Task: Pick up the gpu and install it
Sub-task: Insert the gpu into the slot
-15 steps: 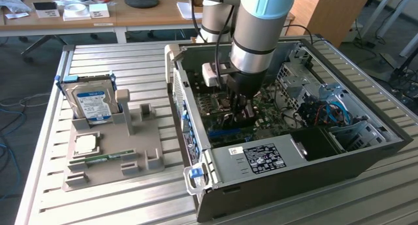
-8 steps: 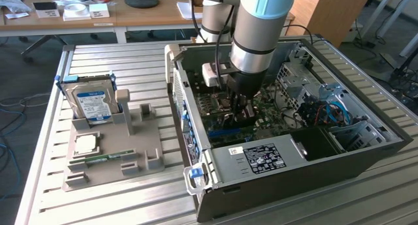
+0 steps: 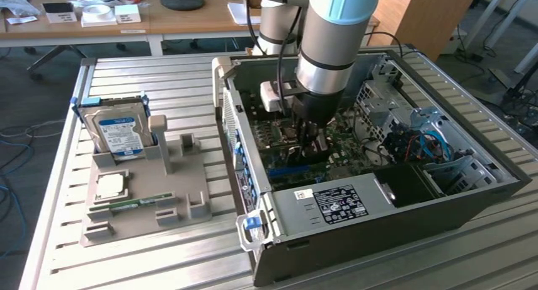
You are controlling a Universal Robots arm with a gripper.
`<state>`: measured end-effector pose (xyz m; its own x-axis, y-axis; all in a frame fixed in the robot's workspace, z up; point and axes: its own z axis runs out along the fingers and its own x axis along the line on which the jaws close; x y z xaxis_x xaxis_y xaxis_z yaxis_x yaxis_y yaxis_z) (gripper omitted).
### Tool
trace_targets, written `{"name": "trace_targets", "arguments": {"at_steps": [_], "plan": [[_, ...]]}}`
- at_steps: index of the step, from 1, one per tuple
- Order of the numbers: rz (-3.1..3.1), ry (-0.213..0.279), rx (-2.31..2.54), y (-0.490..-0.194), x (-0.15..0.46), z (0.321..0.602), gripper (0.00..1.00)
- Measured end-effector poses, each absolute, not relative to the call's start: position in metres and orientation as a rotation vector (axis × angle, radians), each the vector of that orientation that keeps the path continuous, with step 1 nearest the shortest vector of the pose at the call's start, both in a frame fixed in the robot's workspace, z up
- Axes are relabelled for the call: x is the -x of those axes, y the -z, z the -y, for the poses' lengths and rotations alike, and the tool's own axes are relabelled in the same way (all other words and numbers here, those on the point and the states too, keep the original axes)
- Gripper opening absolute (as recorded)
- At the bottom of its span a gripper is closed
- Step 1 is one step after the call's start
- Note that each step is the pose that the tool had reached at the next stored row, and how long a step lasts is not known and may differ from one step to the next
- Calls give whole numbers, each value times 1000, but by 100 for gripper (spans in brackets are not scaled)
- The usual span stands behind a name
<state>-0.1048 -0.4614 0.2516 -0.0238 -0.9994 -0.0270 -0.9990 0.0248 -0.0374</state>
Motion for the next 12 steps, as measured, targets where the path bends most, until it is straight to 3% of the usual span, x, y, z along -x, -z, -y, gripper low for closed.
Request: {"name": "trace_targets", "arguments": {"at_steps": [12], "plan": [[-2216, 12, 2162, -252, 97, 461, 27]]}}
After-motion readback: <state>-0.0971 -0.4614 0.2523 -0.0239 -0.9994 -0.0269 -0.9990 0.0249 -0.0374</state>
